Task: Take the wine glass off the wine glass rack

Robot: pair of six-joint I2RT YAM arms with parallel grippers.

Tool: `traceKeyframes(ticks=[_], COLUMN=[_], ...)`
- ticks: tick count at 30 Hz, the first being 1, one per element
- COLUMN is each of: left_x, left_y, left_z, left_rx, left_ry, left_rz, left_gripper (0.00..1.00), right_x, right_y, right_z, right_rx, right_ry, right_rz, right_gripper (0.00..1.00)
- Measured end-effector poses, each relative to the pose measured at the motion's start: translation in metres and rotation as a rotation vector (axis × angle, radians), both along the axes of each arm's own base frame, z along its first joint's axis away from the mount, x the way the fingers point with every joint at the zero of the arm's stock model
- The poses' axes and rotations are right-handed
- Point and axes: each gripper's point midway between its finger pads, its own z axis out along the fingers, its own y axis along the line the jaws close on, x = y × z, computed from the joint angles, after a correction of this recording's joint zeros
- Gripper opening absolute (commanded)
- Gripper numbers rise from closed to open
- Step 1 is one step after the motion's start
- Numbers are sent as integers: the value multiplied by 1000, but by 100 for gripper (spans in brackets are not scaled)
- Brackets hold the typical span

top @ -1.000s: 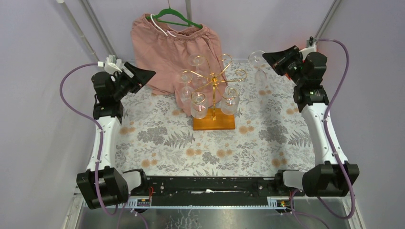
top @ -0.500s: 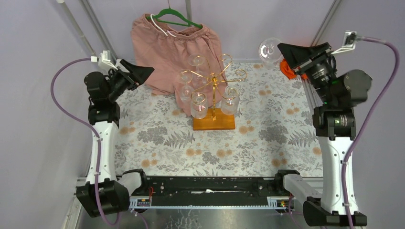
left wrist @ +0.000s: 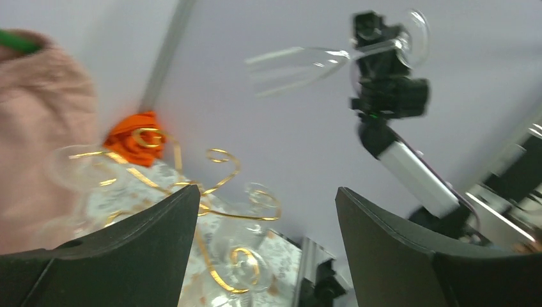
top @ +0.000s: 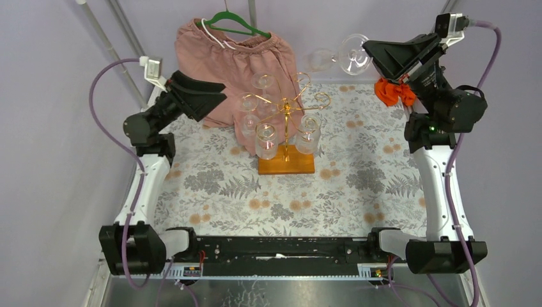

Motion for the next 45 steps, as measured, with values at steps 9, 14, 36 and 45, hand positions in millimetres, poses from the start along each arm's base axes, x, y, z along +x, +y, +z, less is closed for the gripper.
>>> traceKeyframes(ticks=[9, 14, 36, 45], left_x=[-25, -35, -63, -110], left_y=[-61, -67, -63, -55], left_z=[2, 10, 38, 60], left_rx=[-56, -60, -80, -98], left_ry=[-104, -151, -250, -356], left_rz=[-352, -393, -401, -380], left_gripper=[89, 89, 81, 51], right_x=[-34, -38, -47, -43], right_y=[32, 56, 88, 100], right_z=[8, 3, -29, -37], right_rx=[45, 51, 150, 288], right_ry=[-63, -55, -37, -24], right_rz=[221, 329, 508, 618], right_gripper=[0, 0, 0, 0])
